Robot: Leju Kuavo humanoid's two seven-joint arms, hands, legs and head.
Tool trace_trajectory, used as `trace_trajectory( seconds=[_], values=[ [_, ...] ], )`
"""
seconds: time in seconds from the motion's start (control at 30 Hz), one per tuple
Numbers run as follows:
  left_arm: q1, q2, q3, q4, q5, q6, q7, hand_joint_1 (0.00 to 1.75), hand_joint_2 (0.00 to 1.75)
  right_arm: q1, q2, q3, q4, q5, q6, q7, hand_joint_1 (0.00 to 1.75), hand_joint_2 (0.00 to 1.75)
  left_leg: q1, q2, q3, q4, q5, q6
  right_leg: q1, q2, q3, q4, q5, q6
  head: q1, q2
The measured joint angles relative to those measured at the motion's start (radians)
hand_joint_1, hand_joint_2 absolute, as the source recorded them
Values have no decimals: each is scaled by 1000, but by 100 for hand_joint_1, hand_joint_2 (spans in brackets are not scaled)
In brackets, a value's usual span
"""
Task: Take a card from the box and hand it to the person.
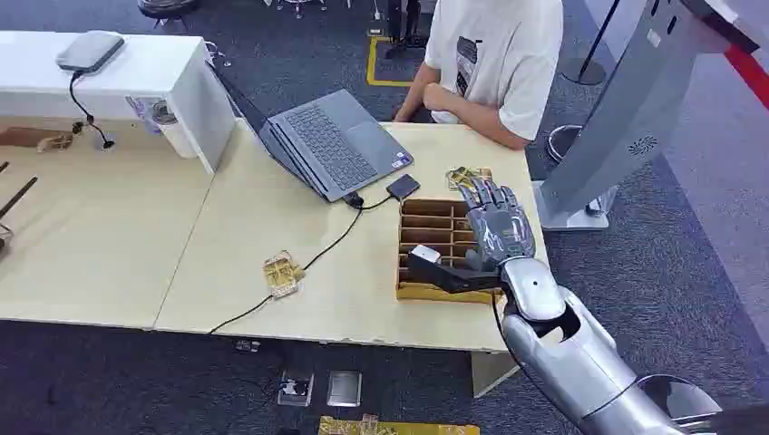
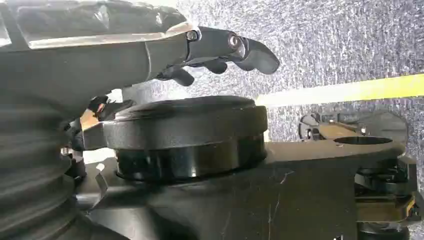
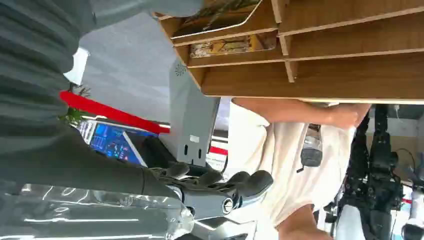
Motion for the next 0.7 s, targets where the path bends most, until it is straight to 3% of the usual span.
trace_trajectory(
  seconds=[0.33, 0.7],
  values=[
    [0, 0, 0, 0, 5, 7, 0, 0, 175, -5, 10, 9, 13, 1, -2, -7, 26, 175, 0, 0, 0, 0, 0, 0, 0, 0, 0, 0, 0, 0, 0, 0],
    [0, 0, 0, 0, 5, 6, 0, 0, 175, -15, 13, 9, 23, 0, 14, -7, 52, 175, 0, 0, 0, 0, 0, 0, 0, 0, 0, 0, 0, 0, 0, 0]
  ],
)
